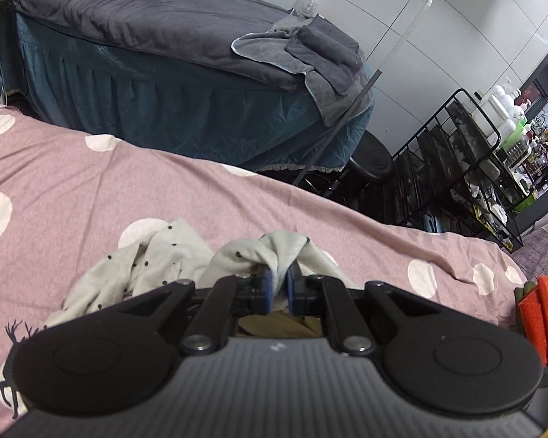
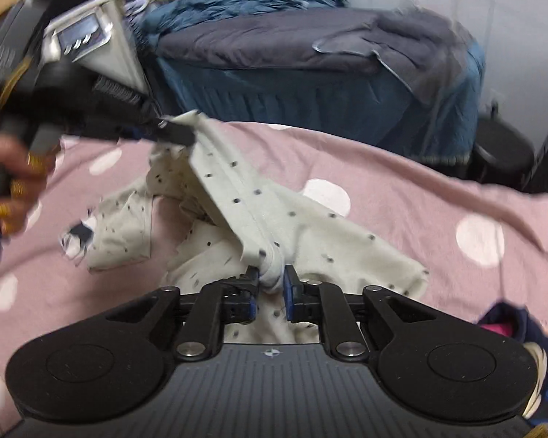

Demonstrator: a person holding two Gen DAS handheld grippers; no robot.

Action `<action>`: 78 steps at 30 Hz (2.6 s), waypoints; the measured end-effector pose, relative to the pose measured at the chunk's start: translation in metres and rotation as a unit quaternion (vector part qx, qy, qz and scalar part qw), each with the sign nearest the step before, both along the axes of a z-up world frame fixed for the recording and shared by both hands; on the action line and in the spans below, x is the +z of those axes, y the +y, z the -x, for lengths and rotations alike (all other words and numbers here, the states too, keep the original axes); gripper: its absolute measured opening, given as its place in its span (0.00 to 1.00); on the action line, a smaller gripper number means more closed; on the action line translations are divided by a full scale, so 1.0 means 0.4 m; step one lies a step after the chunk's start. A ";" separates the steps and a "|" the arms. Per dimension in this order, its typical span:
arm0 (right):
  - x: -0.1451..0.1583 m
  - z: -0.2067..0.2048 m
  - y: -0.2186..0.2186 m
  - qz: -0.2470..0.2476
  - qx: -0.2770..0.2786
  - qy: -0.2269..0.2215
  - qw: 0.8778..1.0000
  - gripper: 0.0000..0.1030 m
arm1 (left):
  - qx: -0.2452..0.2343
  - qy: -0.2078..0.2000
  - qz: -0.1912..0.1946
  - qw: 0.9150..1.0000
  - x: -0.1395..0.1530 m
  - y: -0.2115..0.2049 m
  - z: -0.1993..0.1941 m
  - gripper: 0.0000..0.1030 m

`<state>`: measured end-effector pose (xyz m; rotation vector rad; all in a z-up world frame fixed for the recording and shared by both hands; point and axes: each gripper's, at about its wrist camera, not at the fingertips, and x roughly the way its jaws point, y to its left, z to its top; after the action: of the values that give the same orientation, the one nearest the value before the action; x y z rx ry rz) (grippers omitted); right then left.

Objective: Fold small clothes
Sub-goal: 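Lift the shirt high with both grippers and shake it out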

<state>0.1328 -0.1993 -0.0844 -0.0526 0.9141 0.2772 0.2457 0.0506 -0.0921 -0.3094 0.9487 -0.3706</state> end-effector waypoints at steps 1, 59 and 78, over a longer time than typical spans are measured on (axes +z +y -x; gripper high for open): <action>0.005 0.003 -0.004 0.006 -0.002 -0.003 1.000 0.17 | 0.000 0.000 0.003 1.000 0.002 -0.001 0.000 0.07; 0.847 0.585 -0.061 -0.171 0.169 -0.399 0.885 0.12 | -0.100 -0.316 -0.132 0.934 0.533 -0.246 0.949 0.30; 1.098 0.784 -0.154 -0.261 0.221 -0.491 0.801 0.12 | 0.048 -0.609 -0.114 0.783 1.125 -0.015 1.354 0.03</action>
<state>-0.1810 -0.2609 0.3548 0.1018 -0.2563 0.8374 -0.2958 0.0446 0.3581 0.1376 -0.3186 -0.2729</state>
